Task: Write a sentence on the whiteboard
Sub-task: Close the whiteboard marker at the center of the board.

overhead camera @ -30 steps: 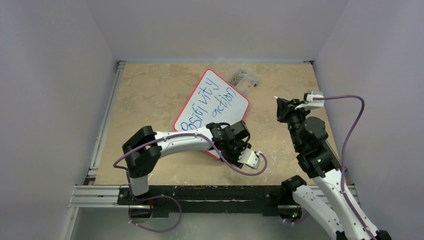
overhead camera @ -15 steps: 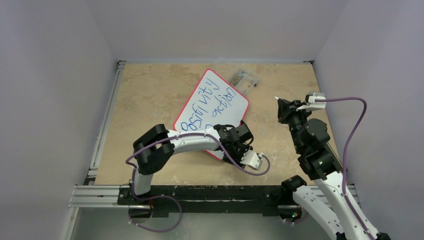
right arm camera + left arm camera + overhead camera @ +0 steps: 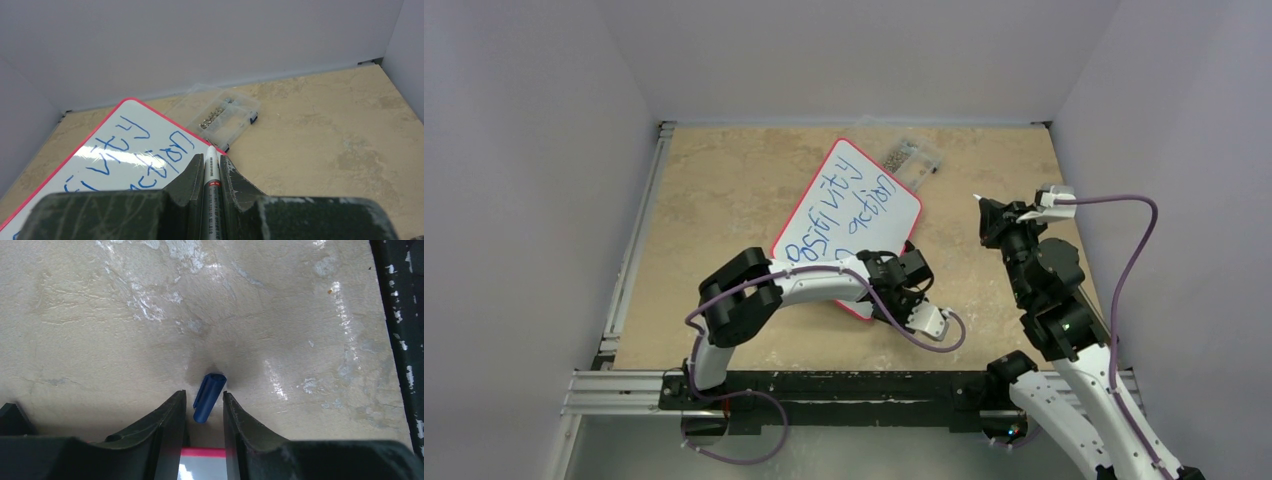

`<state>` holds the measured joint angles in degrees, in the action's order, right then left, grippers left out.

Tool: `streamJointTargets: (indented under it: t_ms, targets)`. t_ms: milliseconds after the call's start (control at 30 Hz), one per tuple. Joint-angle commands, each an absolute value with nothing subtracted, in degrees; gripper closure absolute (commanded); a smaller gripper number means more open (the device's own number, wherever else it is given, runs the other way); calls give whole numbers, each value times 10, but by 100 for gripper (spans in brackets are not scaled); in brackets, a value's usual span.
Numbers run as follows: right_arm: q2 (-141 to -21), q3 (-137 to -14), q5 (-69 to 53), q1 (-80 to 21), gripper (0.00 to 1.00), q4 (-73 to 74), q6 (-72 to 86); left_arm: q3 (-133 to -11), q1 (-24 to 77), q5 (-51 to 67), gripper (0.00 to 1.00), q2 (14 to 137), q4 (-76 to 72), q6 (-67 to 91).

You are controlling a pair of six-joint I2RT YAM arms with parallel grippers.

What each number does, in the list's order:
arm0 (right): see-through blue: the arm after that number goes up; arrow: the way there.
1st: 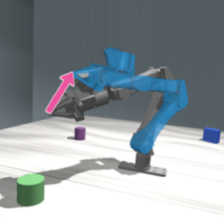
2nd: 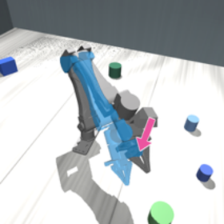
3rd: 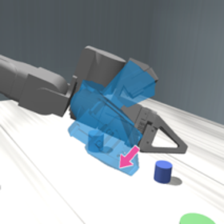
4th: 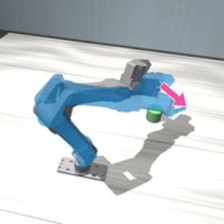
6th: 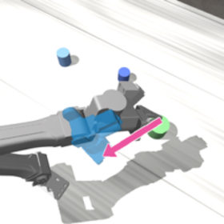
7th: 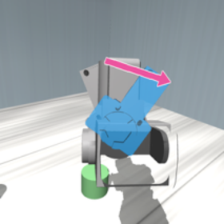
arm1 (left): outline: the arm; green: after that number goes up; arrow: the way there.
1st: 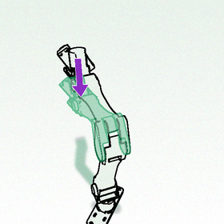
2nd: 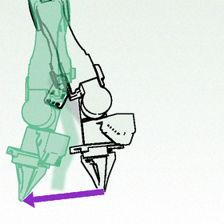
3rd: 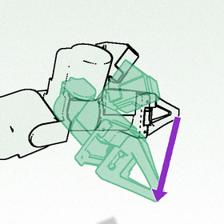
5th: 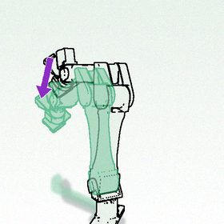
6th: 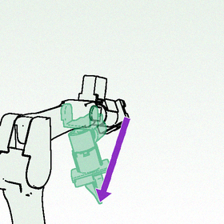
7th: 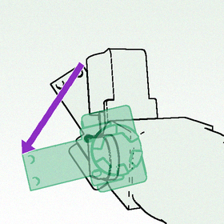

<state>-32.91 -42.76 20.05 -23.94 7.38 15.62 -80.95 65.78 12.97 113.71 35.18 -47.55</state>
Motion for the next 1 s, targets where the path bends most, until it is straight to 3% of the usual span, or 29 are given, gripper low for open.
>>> streamJointTargets:
  t_ms: [0, 333, 533, 967]
  targets:
    - [-327, -446, 200, -241, 100, 68, 156, -830, 663, 110, 69, 1154, 342, -481]
    - [-328, -446, 202, -240, 100, 67, 152, -810, 665, 107, 66, 1160, 321, -473]
    - [-335, -448, 201, -241, 100, 62, 154, -819, 666, 126, 100, 1164, 325, -462]
    - [-313, -472, 223, -240, 100, 41, 124, -845, 637, 255, 100, 1062, 259, -279]
